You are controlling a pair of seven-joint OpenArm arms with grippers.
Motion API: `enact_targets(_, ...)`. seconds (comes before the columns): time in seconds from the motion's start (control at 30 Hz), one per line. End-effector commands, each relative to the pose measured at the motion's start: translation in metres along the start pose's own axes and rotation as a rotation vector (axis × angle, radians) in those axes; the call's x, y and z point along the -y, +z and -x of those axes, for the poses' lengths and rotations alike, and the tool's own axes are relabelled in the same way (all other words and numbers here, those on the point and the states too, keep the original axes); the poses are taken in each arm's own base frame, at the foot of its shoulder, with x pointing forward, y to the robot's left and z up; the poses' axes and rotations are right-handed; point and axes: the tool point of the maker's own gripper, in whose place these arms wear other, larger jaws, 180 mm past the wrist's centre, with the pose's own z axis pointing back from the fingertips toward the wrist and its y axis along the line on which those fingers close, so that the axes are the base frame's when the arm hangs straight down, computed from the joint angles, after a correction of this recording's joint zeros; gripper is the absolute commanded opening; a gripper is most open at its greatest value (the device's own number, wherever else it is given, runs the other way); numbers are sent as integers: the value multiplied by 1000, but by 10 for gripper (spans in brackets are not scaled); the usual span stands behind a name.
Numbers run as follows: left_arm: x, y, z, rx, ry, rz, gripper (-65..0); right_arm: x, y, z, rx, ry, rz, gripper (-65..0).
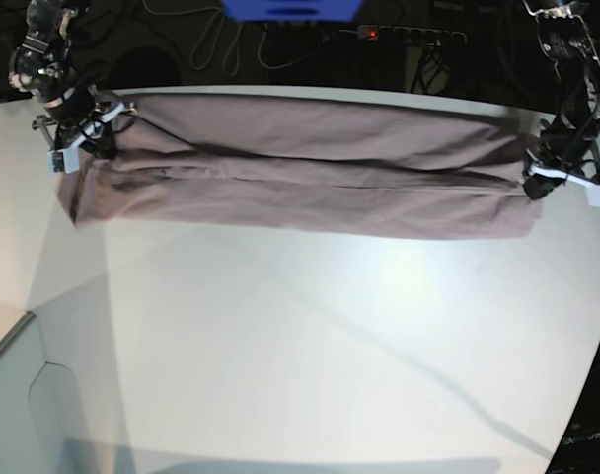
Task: Layout the t-shirt on the table in an organized manner, then fold the t-shirt properly
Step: 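Hold the strip ends with both grippers and smooth the strip flat, then carry the strip end with the left gripper toward the right gripper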
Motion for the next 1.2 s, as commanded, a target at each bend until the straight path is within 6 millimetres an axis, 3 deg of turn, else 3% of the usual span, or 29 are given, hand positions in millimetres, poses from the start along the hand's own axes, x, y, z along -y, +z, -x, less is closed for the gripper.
enact_targets(0.0, 3, 3, -19, 52, -20, 14, -649, -3, 1, -1, -5, 20, -18, -650)
enact_targets(0.2, 19, 6, -29, 85, -46, 44, -649, -3, 3, 3, -13, 18, -18, -650)
enact_targets(0.43, 48, 5, -9, 45, -13, 91, -649, -3, 3, 4, -15, 18, -18, -650)
enact_targets(0.77, 130, 2, 33, -43, -89, 277, -649, -3, 3, 4, -16, 18, -18, -650)
enact_targets(1.17, 177, 1, 58, -96, -98, 380, -649, -3, 3, 3, -13, 18, -18, -650)
